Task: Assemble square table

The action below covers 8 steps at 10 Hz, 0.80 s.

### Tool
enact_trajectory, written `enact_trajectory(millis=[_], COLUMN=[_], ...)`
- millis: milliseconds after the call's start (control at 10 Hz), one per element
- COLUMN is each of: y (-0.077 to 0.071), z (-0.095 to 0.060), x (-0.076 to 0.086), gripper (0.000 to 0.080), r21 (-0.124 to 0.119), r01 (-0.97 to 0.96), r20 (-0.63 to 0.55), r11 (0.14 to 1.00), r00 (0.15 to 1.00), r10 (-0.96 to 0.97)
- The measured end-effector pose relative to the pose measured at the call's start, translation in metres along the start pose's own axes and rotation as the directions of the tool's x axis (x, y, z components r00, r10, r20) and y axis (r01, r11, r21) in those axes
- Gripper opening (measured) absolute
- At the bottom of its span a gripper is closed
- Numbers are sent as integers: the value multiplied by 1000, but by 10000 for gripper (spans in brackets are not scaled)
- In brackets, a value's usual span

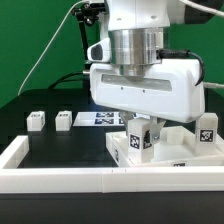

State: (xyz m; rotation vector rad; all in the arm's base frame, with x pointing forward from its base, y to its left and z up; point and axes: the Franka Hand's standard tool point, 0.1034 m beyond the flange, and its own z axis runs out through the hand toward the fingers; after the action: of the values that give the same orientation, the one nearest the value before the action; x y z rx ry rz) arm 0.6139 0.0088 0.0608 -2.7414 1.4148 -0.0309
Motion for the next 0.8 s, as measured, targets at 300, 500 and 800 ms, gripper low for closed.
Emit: enact_trajectory(millis=[300, 500, 800], y=[0, 0, -1], z=[0, -1, -1], x=[0, 2, -1], gripper=[483, 606, 649], r21=[0, -2, -11], r01=[117, 342, 628], r20=[-2, -3, -2], r11=[993, 940, 778], r00=[993, 940, 778], r10=[-117, -342, -628])
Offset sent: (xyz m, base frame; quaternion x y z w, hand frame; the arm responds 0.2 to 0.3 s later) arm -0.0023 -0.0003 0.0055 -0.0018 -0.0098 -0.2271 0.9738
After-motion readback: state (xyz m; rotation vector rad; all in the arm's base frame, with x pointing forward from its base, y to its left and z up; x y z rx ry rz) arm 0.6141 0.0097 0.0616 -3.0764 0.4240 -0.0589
